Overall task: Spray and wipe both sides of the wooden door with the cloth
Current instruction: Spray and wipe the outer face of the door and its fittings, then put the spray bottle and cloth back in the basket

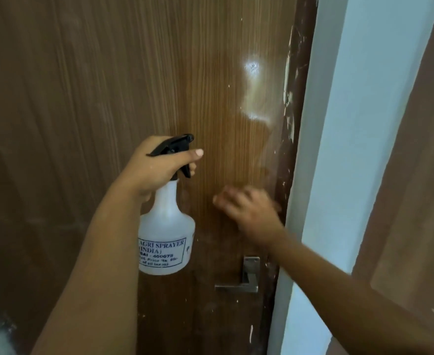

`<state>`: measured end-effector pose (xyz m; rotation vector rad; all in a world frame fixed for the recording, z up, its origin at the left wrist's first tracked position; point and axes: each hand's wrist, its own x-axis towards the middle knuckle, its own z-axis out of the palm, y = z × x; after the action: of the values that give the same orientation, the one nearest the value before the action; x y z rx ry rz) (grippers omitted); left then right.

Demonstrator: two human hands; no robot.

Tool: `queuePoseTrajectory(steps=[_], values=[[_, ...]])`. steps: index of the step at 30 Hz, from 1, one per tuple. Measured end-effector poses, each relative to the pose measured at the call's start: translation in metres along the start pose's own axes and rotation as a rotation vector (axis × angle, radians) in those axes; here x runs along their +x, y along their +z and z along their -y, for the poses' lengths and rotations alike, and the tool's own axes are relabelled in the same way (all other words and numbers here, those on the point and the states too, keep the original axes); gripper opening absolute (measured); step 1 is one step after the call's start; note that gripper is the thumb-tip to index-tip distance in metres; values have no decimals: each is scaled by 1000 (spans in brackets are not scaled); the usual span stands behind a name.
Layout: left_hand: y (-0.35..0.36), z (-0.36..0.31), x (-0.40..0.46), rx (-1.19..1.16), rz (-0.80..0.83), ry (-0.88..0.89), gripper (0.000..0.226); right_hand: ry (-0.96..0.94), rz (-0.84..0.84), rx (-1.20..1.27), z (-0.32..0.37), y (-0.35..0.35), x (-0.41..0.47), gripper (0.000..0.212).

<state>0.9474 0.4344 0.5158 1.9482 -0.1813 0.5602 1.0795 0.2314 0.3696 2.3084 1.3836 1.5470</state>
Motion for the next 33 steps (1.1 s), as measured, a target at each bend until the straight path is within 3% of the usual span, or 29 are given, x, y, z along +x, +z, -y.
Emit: queuePoseTrajectory(steps=[4,7,9,11,14,17,19,22,24,27,33], values=[[15,8,-15,55,12,-37,23,495,-370,56,-62,-53,91,44],[23,12,-24,56,-14,-23,27,608,-449,97,-66,-56,102,40],[25,15,-30,40,-28,-14,27,593,-383,119,-38,-32,73,46],[24,21,-37,19,-30,-23,26,509,-199,187,2,-2,23,58],[25,30,-46,23,-6,-44,26,199,125,183,49,31,-46,72],[26,41,-55,53,-14,-69,26,27,161,131,38,29,-51,63],[24,52,-58,54,-88,-119,26,195,16,156,16,11,-23,59],[19,69,-69,66,-153,-194,27,622,-288,241,-10,-16,24,59],[19,79,-80,83,-145,-229,26,740,-377,272,-3,-18,42,62],[12,95,-95,124,-154,-279,26,655,-265,262,35,8,38,59],[-17,122,-121,150,-127,-250,21,144,87,210,137,81,4,53]])
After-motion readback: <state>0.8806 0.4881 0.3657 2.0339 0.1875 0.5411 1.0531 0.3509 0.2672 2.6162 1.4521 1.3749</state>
